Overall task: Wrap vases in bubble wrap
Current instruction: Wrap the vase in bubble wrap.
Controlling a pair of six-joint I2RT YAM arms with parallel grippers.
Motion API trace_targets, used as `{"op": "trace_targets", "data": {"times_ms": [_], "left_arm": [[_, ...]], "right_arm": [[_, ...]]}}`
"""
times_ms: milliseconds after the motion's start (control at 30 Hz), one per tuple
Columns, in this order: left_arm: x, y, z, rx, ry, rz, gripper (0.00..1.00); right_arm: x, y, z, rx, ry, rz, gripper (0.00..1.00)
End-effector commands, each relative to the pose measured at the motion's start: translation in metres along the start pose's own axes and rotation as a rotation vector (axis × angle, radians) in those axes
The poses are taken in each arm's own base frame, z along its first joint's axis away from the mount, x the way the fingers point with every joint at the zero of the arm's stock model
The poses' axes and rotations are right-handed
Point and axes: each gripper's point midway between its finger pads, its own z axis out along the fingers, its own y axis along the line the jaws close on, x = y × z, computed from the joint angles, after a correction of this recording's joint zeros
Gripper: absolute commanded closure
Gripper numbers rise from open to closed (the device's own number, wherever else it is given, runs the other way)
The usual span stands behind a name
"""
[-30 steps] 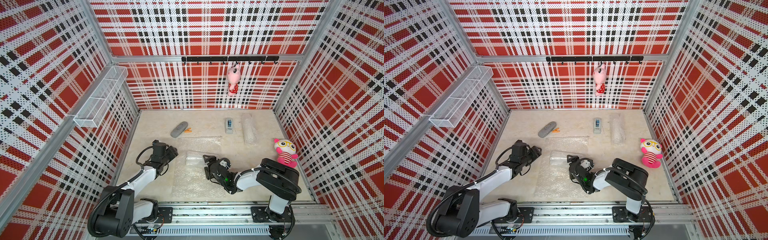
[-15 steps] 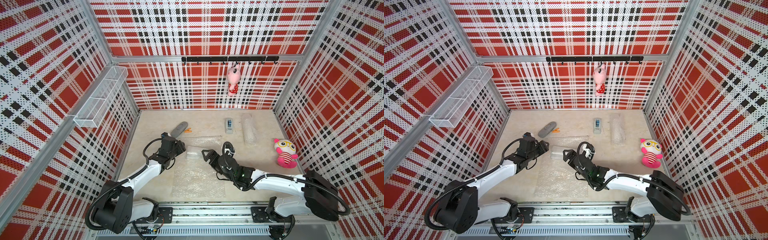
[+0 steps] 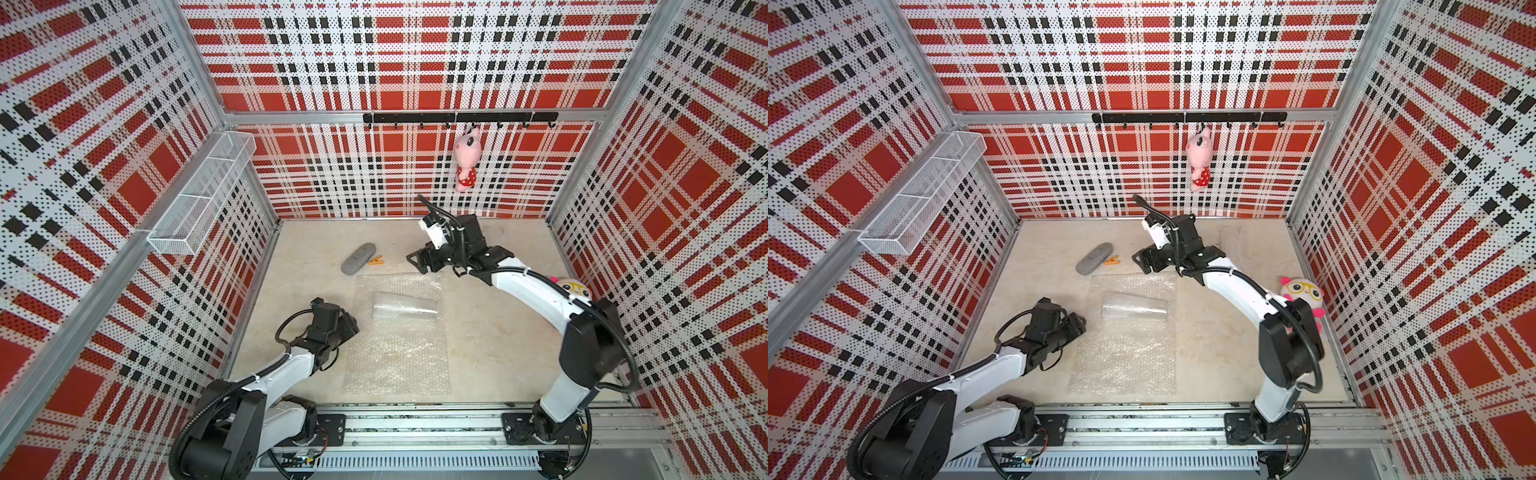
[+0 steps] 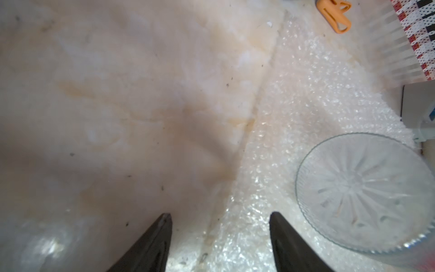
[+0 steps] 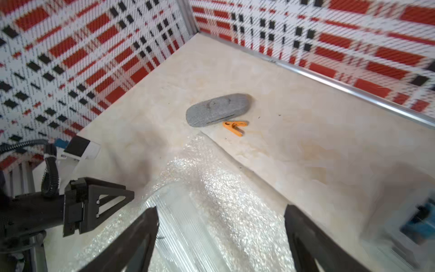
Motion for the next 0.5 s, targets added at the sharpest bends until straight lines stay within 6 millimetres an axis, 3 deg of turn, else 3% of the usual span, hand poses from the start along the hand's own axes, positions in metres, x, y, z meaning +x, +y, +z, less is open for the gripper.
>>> {"op": "trace_targets", "data": {"times_ms": [0, 133, 467], "left_arm": [[0.000, -0.009, 0.005, 0.043, 0.010, -0.004, 0.31], [0.004, -0.007, 0.009, 0.042, 0.021, -0.011, 0.31], [-0.003, -0.013, 0.031, 0.032, 0.045, -0.006, 0.32]], "right_arm": [[0.069, 0.040, 0.023, -0.174, 0.243, -0.137, 0.12], [0.102, 0.059, 0.045, -0.142, 0.321, -0.249, 0.11], [0.148, 0.053, 0.064, -0.015, 0.402, -0.379, 0.07]]}}
